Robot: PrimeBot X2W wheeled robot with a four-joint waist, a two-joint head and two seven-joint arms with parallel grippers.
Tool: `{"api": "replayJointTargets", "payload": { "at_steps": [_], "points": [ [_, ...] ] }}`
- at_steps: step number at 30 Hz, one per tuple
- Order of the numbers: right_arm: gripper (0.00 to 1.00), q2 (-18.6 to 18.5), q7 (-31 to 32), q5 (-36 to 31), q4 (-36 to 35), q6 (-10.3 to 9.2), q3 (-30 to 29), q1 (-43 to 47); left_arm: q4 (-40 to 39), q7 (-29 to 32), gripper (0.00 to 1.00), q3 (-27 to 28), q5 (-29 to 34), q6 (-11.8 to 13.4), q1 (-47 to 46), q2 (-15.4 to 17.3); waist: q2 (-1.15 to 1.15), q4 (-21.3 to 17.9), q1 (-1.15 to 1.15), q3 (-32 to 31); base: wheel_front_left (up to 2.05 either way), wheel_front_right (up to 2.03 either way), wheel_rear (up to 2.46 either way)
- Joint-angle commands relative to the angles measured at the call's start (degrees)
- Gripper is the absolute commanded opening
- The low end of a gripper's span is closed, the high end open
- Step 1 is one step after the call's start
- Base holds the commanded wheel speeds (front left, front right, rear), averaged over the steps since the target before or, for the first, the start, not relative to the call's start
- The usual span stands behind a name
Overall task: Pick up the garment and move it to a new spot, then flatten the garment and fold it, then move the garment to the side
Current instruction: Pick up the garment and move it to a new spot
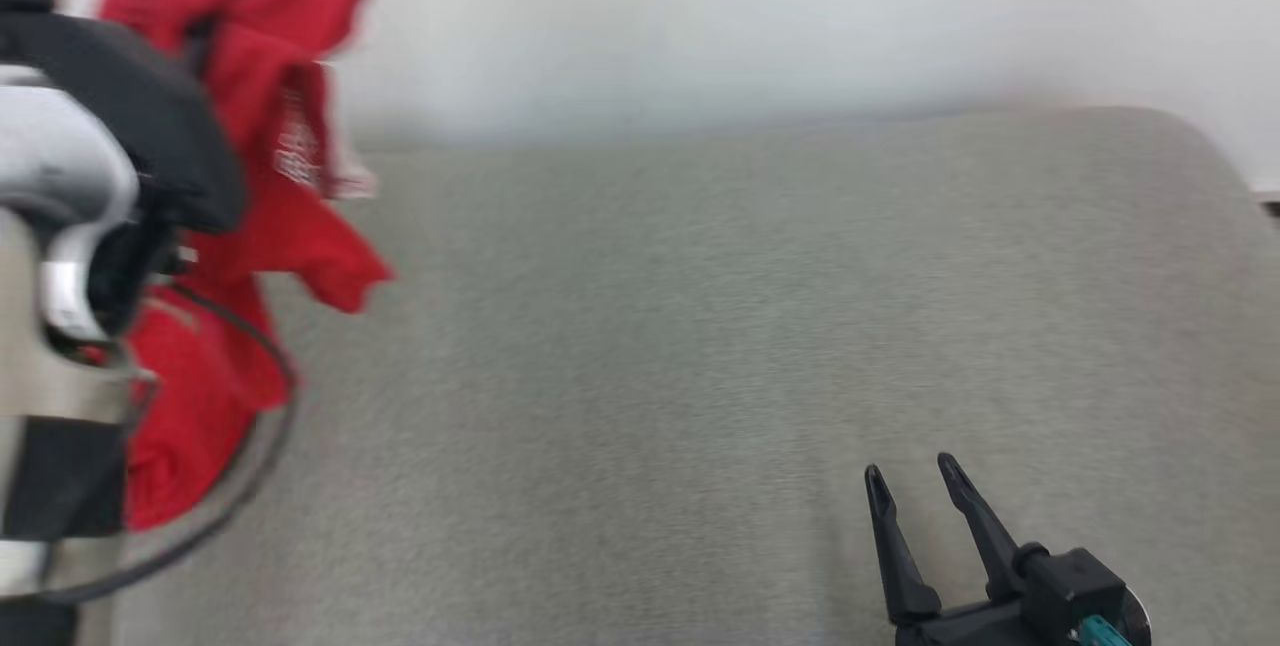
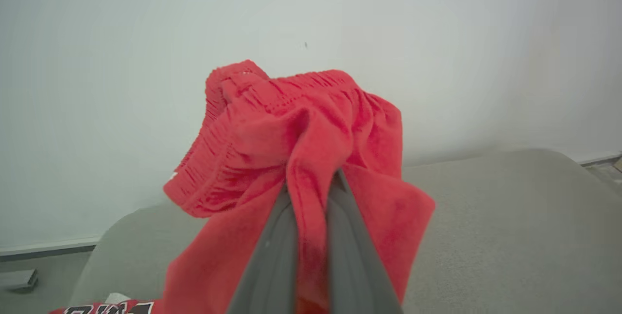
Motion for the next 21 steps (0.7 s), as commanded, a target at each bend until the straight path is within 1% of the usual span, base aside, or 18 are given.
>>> {"api": "replayJointTargets", "payload": {
  "at_steps": [1,3,7,11,14,19,21],
  "points": [
    [1.00,0.06,-0.17,-0.34,-0.30,0.05,-0.03,0.99,-0.90,-0.25,0.00,-0.83,-0.36,-0.54,1.12,-0.95,0.01,-6.42,0.02,-4.49,0.00,0.00,0.00],
    [1.00,0.07,0.18,-0.65,-0.83,0.05,-0.45,1.53,-1.89,-0.74,0.00,-2.62,-0.80,-1.09,2.07,-2.66,0.01,-8.45,0.02,-4.74,0.00,0.00,0.00],
    [1.00,0.05,1.18,-1.09,-2.05,0.05,-0.57,1.67,-2.70,-2.51,0.00,-6.80,0.56,-2.12,5.05,-4.53,0.01,-12.77,0.02,-4.45,0.00,0.00,0.00],
    [1.00,0.05,2.11,-1.34,-3.00,0.05,0.15,1.53,-1.16,-5.83,0.00,-10.11,2.02,-2.63,8.33,-6.36,0.01,-16.68,0.02,-3.75,0.00,0.00,0.00],
    [1.00,0.06,2.45,-0.83,-3.55,0.05,1.03,1.15,1.47,-9.42,0.00,-11.88,2.53,-2.86,10.96,-7.69,0.01,-19.20,0.02,-3.06,0.00,0.00,0.00],
    [1.00,0.06,2.63,0.06,-3.66,0.05,2.69,0.64,8.28,-17.30,0.00,-14.13,5.48,-1.76,14.34,-10.01,0.01,-22.44,0.02,-1.84,0.00,0.00,0.00],
    [1.00,0.06,2.68,0.24,-3.54,0.05,3.48,0.38,11.61,-19.86,0.00,-15.77,6.43,-1.87,15.77,-10.83,0.01,-23.45,0.02,-1.45,0.00,0.00,0.00]
  ]
}}
